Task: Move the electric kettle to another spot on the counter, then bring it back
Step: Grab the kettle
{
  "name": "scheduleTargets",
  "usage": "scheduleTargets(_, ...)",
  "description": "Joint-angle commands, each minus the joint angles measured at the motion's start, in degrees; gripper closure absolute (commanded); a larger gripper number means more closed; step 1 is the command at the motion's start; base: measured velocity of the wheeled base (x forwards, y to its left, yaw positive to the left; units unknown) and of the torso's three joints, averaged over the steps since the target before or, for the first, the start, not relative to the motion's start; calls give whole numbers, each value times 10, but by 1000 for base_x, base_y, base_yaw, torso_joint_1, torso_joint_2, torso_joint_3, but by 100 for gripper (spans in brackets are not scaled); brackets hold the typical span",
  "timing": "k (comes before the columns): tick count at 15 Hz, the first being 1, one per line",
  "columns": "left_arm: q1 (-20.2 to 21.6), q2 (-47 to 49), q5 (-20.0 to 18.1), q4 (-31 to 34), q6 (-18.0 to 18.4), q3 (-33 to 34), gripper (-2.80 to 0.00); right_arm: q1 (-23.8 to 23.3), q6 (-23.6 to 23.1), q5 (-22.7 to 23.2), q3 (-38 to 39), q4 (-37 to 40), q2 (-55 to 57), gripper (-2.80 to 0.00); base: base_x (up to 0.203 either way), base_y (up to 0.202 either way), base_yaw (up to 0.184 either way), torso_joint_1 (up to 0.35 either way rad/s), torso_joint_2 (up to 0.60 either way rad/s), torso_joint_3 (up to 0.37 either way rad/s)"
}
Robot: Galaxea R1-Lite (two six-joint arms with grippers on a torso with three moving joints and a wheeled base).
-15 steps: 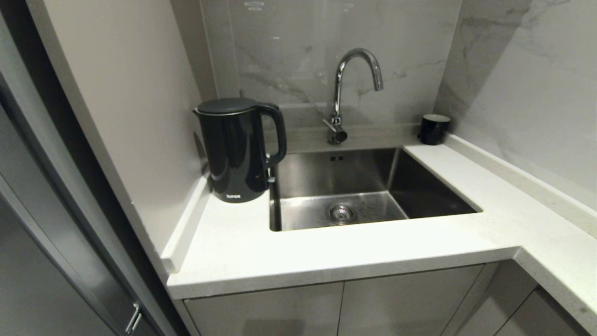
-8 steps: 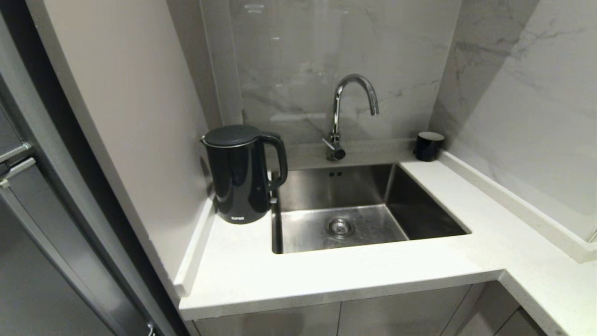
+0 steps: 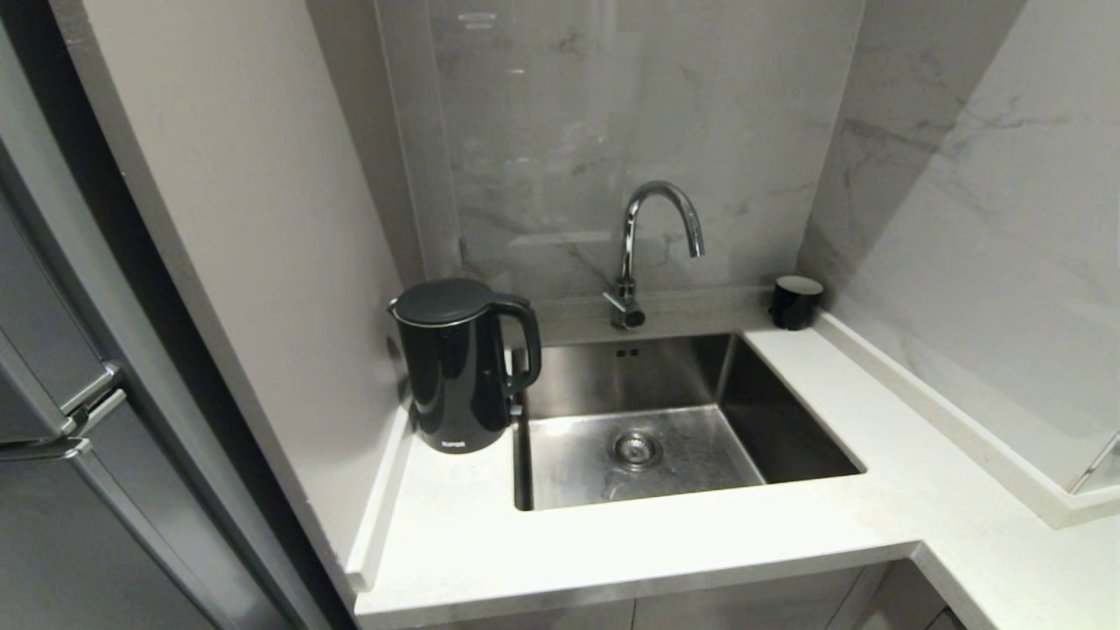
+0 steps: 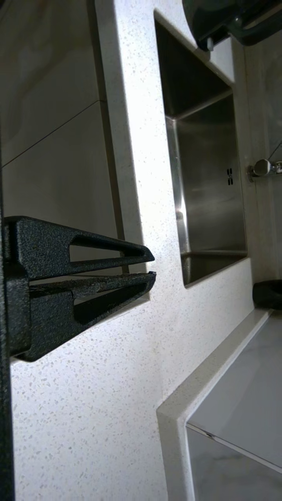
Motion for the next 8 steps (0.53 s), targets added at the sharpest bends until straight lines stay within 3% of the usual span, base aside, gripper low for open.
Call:
scheduleTargets(1, -1, 1, 0, 0, 0, 0, 0, 0, 0, 0, 0, 0, 1, 0, 0, 0, 0, 144, -359, -217)
scheduleTargets(8, 0, 1, 0, 0, 0, 0, 0, 0, 0, 0, 0, 0, 1, 0, 0, 0, 0, 139, -346, -209)
